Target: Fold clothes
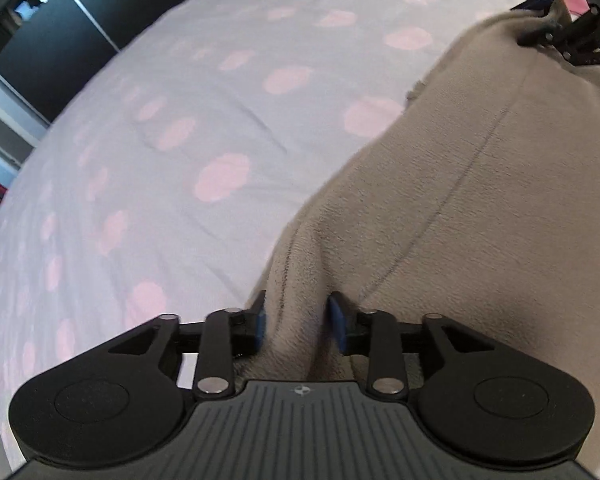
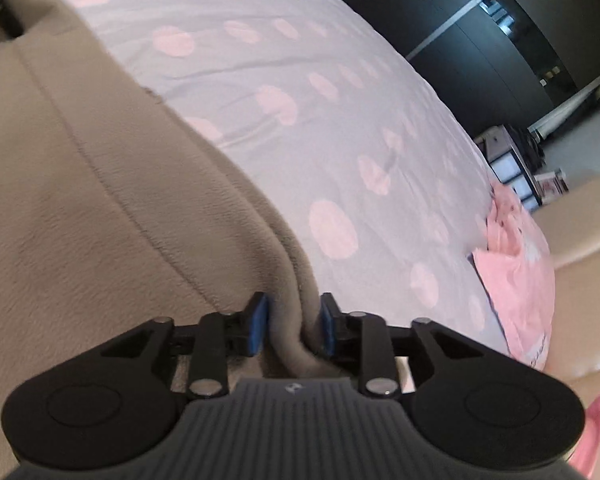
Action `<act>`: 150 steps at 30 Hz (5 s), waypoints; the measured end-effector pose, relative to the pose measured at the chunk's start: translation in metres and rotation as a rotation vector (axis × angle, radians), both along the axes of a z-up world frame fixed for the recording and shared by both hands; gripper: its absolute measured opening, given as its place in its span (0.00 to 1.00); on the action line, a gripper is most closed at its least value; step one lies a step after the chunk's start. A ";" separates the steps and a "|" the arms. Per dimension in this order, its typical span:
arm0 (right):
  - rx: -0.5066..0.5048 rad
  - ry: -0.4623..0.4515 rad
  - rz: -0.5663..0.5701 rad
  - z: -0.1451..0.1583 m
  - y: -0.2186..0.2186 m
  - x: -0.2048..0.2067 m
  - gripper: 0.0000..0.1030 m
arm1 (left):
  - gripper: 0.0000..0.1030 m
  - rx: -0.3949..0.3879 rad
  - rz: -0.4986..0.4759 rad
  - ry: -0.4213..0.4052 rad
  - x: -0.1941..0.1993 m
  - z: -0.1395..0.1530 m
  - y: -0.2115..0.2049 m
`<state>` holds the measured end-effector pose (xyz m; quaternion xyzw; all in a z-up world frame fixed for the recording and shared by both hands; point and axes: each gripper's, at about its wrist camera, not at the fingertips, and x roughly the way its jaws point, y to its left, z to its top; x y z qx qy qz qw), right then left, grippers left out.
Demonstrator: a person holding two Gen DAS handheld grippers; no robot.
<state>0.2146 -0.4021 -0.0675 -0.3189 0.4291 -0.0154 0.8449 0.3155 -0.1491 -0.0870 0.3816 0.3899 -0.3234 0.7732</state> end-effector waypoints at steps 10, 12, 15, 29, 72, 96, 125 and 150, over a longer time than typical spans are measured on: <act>0.066 -0.196 -0.249 0.056 -0.047 0.000 0.52 | 0.43 -0.182 0.197 -0.214 0.006 0.054 0.027; 0.139 -0.230 -0.293 0.072 -0.055 -0.015 0.41 | 0.43 -0.220 0.218 -0.231 0.000 0.067 0.037; 0.303 -0.240 -0.322 0.082 -0.066 -0.038 0.34 | 0.43 -0.280 0.230 -0.215 -0.015 0.080 0.053; 0.702 -0.336 -0.520 0.018 -0.094 -0.087 0.52 | 0.48 -0.622 0.478 0.060 -0.015 0.019 0.133; 0.695 -0.332 -0.569 -0.054 -0.114 -0.019 0.10 | 0.22 -0.584 0.517 0.115 0.044 -0.044 0.105; 1.010 -0.108 -0.567 -0.019 -0.156 -0.096 0.77 | 0.57 -0.507 0.570 0.221 -0.001 0.002 0.135; 1.292 0.066 -0.557 -0.096 -0.180 -0.071 0.82 | 0.76 -0.617 0.500 0.500 0.038 -0.070 0.147; 1.306 0.066 -0.566 -0.090 -0.169 -0.061 0.65 | 0.67 -0.513 0.504 0.484 0.034 -0.053 0.129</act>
